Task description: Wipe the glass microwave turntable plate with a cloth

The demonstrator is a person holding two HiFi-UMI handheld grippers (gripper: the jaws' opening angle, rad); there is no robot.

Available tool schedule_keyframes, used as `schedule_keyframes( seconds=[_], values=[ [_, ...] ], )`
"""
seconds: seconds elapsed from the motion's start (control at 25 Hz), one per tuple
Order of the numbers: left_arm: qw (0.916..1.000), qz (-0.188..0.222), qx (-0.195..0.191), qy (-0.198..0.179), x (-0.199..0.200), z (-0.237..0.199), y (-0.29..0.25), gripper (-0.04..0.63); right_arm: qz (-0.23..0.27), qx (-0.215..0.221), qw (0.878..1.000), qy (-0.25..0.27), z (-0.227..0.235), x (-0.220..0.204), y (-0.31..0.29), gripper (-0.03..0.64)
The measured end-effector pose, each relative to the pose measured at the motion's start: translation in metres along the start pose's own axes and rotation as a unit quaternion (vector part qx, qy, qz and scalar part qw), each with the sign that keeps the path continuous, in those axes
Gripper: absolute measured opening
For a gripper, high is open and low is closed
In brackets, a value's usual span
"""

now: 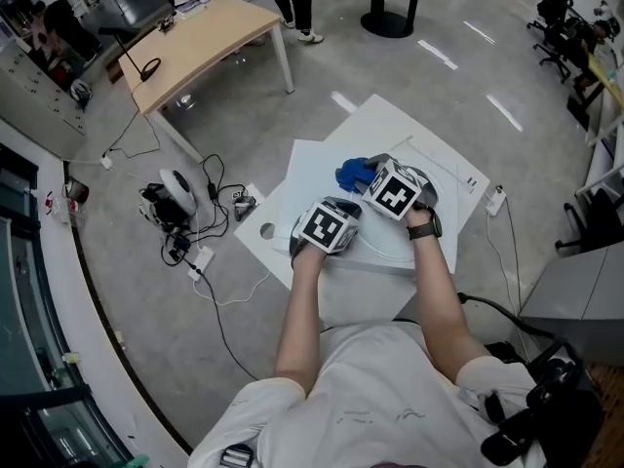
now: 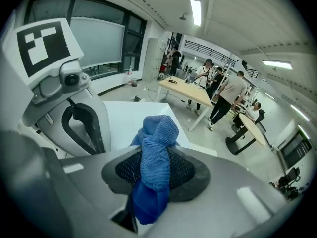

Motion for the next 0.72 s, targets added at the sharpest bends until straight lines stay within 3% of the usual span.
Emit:
schedule_keyframes(
  seconds=[0.32,0.52,0.72],
  values=[
    [0.9999,0.002,-0.009,0.008,-0.004,-0.001,-0.008,0.000,-0.019,-0.042,0.997,-0.067,0.041,-0.029,0.004,0.126],
    [0.9999,0.007,-0.007,0.008,-0.004,0.002,-0.010,0.000,-0.003,-0.049,0.989,-0.136,0.065,-0.066,0.007,0.126],
    [0.9999,0.009,-0.005,0.011,-0.004,0.002,-0.008,0.000,-0.010,-0.075,0.983,-0.168,0.079,-0.105,0.022,0.126]
  ],
)
Point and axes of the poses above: the fingertips, and each gripper's own axes: y backward along the fingers, z to its right, x out of its top, the point moved 10 cm from there along y, backward along the fingers, and after that the axes turned 11 degrees about -z, right-handed, at the moved point
